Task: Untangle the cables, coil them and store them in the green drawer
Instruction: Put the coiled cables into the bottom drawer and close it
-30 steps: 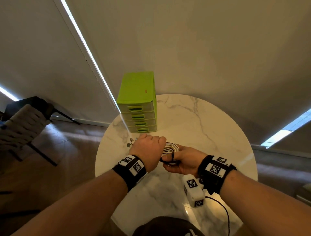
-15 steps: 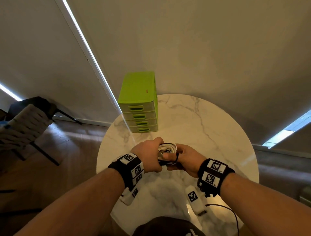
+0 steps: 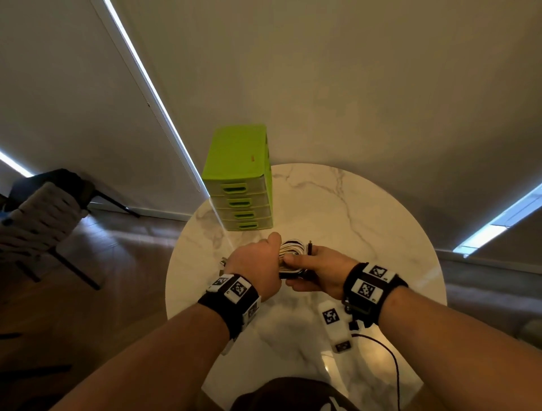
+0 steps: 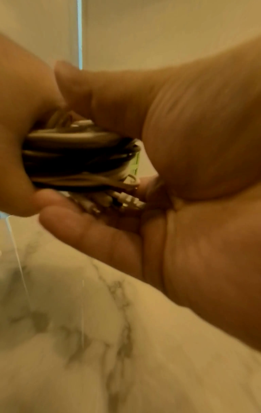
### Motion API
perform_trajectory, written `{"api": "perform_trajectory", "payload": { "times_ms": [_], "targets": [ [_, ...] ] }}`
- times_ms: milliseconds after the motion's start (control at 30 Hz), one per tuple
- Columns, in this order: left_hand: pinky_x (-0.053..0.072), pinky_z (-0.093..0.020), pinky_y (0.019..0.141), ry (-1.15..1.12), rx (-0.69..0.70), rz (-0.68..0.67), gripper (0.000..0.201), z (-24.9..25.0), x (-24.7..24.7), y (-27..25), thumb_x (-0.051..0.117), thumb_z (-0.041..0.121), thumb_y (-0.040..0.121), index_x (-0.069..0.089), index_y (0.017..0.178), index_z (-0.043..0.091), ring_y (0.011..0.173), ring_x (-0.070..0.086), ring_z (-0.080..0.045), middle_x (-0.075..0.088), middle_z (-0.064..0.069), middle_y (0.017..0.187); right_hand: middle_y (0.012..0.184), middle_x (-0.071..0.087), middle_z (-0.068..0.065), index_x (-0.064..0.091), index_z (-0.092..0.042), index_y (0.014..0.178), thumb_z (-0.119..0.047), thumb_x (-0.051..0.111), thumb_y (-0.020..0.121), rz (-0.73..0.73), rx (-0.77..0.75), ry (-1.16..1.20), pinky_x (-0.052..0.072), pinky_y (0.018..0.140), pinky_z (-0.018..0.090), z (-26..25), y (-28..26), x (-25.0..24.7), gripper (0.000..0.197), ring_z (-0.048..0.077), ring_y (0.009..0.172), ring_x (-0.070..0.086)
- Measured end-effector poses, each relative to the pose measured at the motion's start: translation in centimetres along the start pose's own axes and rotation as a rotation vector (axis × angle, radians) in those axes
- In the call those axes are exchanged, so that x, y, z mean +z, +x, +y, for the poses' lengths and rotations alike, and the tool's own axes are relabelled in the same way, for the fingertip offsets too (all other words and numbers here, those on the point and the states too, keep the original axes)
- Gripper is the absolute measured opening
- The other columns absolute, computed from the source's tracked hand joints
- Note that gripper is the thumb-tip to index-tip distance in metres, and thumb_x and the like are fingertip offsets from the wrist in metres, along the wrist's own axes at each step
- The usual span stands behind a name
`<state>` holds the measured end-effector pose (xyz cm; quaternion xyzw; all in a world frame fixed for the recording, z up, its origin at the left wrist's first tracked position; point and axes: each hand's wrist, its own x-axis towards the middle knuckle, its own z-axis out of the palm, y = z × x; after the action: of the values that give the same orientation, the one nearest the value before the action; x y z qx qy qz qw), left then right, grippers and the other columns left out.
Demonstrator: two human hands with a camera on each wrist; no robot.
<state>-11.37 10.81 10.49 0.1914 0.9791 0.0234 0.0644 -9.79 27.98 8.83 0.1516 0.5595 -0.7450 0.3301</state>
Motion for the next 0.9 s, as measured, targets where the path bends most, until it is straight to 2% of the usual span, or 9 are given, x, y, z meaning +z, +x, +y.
{"api": "perform_trajectory", "payload": {
  "times_ms": [133,200,267,367,467,633,733,800,900],
  "targets": [
    [0.045,-0.038,0.066,0.109,0.062,0.001,0.042,-0.1,0.0,0.3,0.066,0.031,0.081,0.035,0.107,0.022,0.085,0.065,-0.03,0.064,-0.003,0.099,0.11,0.073,0.018,0.068,-0.004,0.117,-0.006,0.068,0.091,-0.047,0.023,0.124,0.059,0.085,0.037,0.2,0.1,-0.2,0.026,0.029,0.099,0.072],
    [0.043,-0.037,0.066,0.112,0.053,0.004,0.038,-0.2,0.0,0.4,0.064,0.027,0.082,0.035,0.106,0.022,0.085,0.064,-0.03,0.064,-0.004,0.099,0.108,0.072,0.017,0.067,-0.004,0.117,-0.014,0.07,0.092,-0.039,0.02,0.125,0.058,0.081,0.036,0.1,0.3,0.3,0.027,0.028,0.1,0.07],
    [0.046,-0.038,0.067,0.073,0.043,-0.017,0.037,-0.2,0.0,0.3,0.062,0.024,0.082,0.031,0.102,0.023,0.085,0.063,-0.03,0.063,-0.003,0.098,0.108,0.074,0.018,0.067,-0.002,0.118,-0.026,0.079,0.085,-0.004,-0.007,0.039,0.059,0.075,0.032,0.0,0.6,0.6,0.042,0.026,0.096,0.071],
    [0.053,-0.04,0.067,-0.005,0.064,-0.069,0.04,-0.3,0.1,0.4,0.065,0.028,0.079,0.032,0.103,0.026,0.082,0.063,-0.028,0.063,-0.001,0.093,0.114,0.072,0.025,0.065,0.002,0.12,-0.013,0.082,0.082,0.009,-0.083,-0.011,0.061,0.079,0.036,0.3,0.9,0.3,0.044,0.031,0.096,0.073],
    [0.055,-0.038,0.067,-0.11,0.078,-0.155,0.057,-0.9,-0.3,0.8,0.07,0.035,0.069,0.041,0.117,0.03,0.081,0.064,-0.026,0.065,0.002,0.093,0.109,0.071,0.027,0.063,0.001,0.111,-0.003,0.084,0.079,-0.01,-0.163,-0.061,0.06,0.086,0.047,0.5,1.2,0.0,0.038,0.036,0.098,0.072],
    [0.058,-0.036,0.067,-0.304,0.106,-0.199,0.068,-1.8,-1.0,1.2,0.08,0.036,0.056,0.051,0.117,0.032,0.08,0.064,-0.019,0.068,0.006,0.093,0.086,0.069,0.008,0.062,-0.009,0.092,-0.02,0.091,0.073,0.018,-0.367,-0.38,0.056,0.073,0.033,-0.6,1.1,0.0,0.036,0.017,0.08,0.067],
    [0.059,-0.037,0.065,-0.302,0.087,-0.214,0.063,-1.9,-1.2,1.4,0.079,0.035,0.054,0.051,0.109,0.031,0.076,0.063,-0.018,0.066,0.006,0.089,0.086,0.068,0.01,0.063,-0.005,0.095,-0.017,0.088,0.076,0.047,-0.426,-0.358,0.055,0.074,0.036,-0.1,1.3,0.1,0.033,0.018,0.08,0.066],
    [0.058,-0.037,0.064,-0.205,0.069,-0.209,0.057,-1.8,-1.1,1.5,0.077,0.034,0.058,0.047,0.107,0.029,0.076,0.062,-0.021,0.064,0.004,0.088,0.095,0.072,0.016,0.064,-0.001,0.106,-0.011,0.086,0.078,0.041,-0.335,-0.191,0.059,0.079,0.04,0.2,1.5,0.5,0.037,0.026,0.087,0.07],
    [0.054,-0.037,0.067,-0.011,0.048,-0.161,0.051,-2.0,-0.4,1.0,0.071,0.036,0.07,0.043,0.112,0.027,0.082,0.064,-0.026,0.065,0.001,0.094,0.113,0.073,0.02,0.062,0.003,0.122,-0.001,0.081,0.081,0.024,-0.065,-0.011,0.061,0.085,0.04,0.0,1.8,1.1,0.045,0.033,0.104,0.073]
  ]
}}
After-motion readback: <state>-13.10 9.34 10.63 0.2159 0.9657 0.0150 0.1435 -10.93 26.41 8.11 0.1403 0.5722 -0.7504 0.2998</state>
